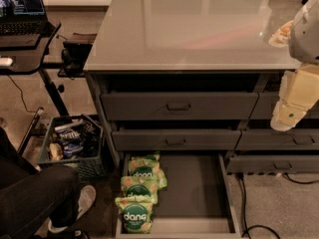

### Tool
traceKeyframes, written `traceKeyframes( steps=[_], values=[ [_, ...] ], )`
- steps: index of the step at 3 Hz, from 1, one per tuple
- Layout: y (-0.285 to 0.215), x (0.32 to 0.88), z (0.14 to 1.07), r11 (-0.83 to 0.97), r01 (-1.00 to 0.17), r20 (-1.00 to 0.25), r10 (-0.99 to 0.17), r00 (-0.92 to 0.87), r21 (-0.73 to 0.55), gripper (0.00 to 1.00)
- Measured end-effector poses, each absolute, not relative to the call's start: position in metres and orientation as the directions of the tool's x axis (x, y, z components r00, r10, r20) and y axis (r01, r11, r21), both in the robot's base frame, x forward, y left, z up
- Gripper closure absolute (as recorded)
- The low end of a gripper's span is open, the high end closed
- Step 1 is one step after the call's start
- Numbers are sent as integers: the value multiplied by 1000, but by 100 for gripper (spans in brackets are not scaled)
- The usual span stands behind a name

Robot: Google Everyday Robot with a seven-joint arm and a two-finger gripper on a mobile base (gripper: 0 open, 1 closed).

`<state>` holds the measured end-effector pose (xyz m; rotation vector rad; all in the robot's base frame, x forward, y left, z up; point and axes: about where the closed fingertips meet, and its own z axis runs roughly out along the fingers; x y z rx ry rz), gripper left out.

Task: Pick green rice chip bag from bottom drawer and place on counter

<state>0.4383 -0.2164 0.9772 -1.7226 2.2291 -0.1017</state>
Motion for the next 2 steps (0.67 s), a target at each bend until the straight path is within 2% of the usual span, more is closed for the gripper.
traceKeyframes(
  steps=[1,2],
  values=[
    [-216,438,977,270,-930,-208,-953,-221,-249,0],
    [-224,432,943,307,-932,-222,-939,-263,-193,0]
  ],
)
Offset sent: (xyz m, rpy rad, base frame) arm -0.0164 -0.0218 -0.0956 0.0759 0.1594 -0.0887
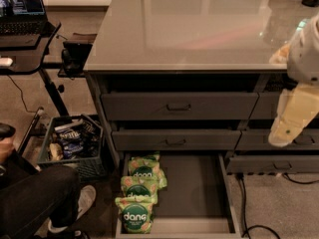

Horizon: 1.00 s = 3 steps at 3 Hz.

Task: Pick green rice chip bag from bottom drawer and place on counter

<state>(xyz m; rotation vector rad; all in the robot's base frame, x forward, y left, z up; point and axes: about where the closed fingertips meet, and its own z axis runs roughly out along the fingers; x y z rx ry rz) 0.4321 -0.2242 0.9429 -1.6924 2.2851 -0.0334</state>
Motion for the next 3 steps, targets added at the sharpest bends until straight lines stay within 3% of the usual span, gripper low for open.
traceKeyframes(
  steps=[2,3],
  values=[
    [-245,400,817,353,-934,-296,-899,-323,-53,0],
    [-245,398,815,354,-934,-292,-900,-325,-53,0]
  ],
)
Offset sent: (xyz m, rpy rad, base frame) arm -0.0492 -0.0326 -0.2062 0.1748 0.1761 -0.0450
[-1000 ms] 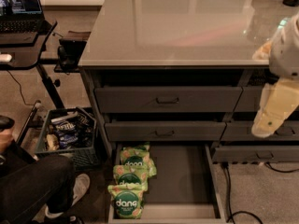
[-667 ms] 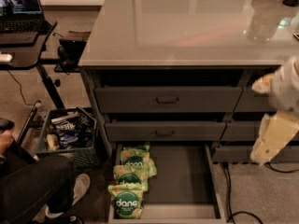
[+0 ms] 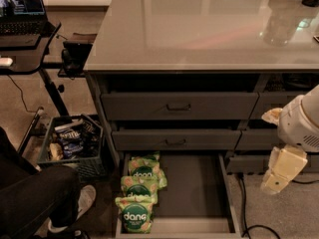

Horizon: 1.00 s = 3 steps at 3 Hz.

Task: Pick green rice chip bag from bottom drawer and place on counter

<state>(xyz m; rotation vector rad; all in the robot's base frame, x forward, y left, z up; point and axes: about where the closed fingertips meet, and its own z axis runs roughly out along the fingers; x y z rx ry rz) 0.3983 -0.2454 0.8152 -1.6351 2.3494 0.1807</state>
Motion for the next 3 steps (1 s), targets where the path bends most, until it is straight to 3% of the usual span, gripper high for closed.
traceKeyframes(
  steps=[1,3],
  values=[
    [-245,398,815,354,-934,-292,-900,-325,-53,0],
    [-217,395,685,338,-939,-389,-858,-335,63,0]
  ],
)
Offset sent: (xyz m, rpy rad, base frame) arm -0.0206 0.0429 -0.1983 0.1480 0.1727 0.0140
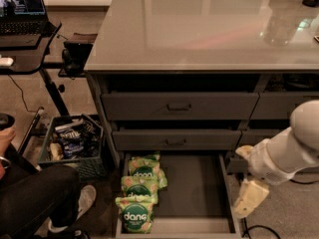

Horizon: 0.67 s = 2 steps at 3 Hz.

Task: Pick green rice chip bag from bottom drawer and place on counter

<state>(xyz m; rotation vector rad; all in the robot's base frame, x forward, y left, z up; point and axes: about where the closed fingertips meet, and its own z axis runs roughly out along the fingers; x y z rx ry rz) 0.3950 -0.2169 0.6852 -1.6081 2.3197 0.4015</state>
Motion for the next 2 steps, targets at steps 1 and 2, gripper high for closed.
traceKeyframes(
  steps=[1,2],
  values=[
    [-208,404,624,326,-939,-472,-815,-336,107,0],
    [-198,411,590,281,-948,-498,-807,-317,148,0]
  ],
)
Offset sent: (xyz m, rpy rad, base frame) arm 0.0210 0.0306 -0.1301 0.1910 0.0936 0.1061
